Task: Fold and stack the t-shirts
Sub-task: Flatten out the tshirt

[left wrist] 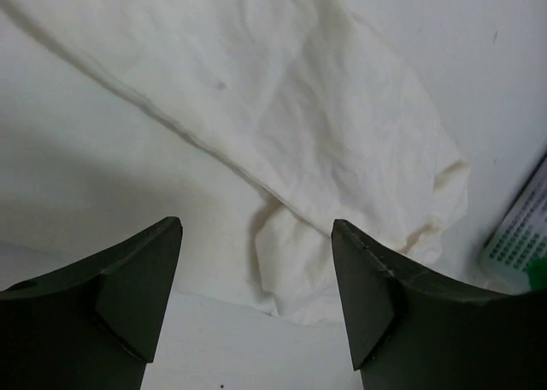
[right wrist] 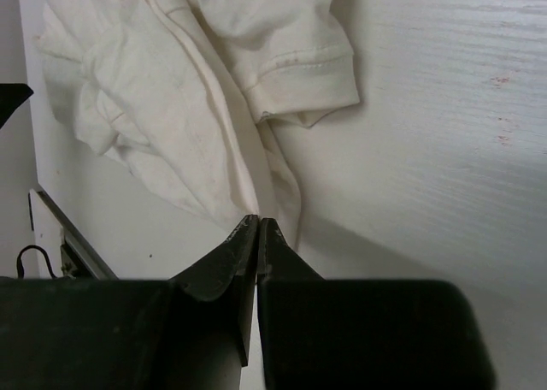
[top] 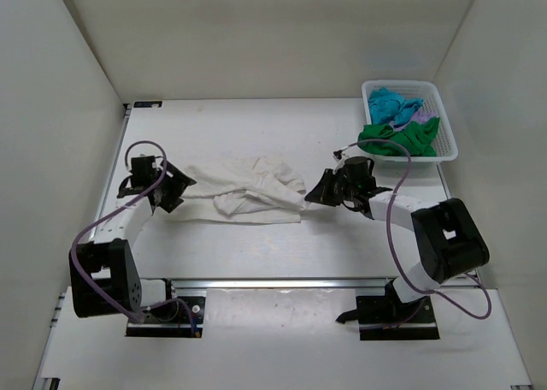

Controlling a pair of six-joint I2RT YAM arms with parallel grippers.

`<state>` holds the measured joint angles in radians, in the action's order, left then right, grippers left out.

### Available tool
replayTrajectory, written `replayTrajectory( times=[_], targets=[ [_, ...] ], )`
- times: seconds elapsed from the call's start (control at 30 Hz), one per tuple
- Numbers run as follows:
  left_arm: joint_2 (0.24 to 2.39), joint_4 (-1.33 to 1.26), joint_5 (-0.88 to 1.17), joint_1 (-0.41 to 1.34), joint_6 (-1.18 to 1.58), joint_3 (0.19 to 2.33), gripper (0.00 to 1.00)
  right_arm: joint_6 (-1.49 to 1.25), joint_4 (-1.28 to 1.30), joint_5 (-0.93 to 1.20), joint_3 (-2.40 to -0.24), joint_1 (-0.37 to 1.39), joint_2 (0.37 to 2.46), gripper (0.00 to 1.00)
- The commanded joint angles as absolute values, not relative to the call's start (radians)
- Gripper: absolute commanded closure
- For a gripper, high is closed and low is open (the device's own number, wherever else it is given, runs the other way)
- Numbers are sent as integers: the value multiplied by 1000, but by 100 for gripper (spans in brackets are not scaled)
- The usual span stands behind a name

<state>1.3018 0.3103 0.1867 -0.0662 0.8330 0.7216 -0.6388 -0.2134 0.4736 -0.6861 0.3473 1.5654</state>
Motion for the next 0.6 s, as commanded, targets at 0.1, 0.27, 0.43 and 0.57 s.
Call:
replayTrajectory(
  times=[0.1, 0.27, 0.43, 0.57],
  targets=[
    [1328, 368, 120, -186, 854, 805, 18, -540, -82, 465, -765, 311, 1382, 99],
    [1361, 360, 126, -229, 858, 863, 14, -483, 66, 445, -833, 245, 1260, 100],
    [1358, 414, 83, -203, 825, 888, 13, -397, 294, 382, -954, 207, 1151, 100],
    [1335, 414, 109, -180, 838, 851, 12, -345, 425, 243, -991, 218, 1013, 100]
  ],
)
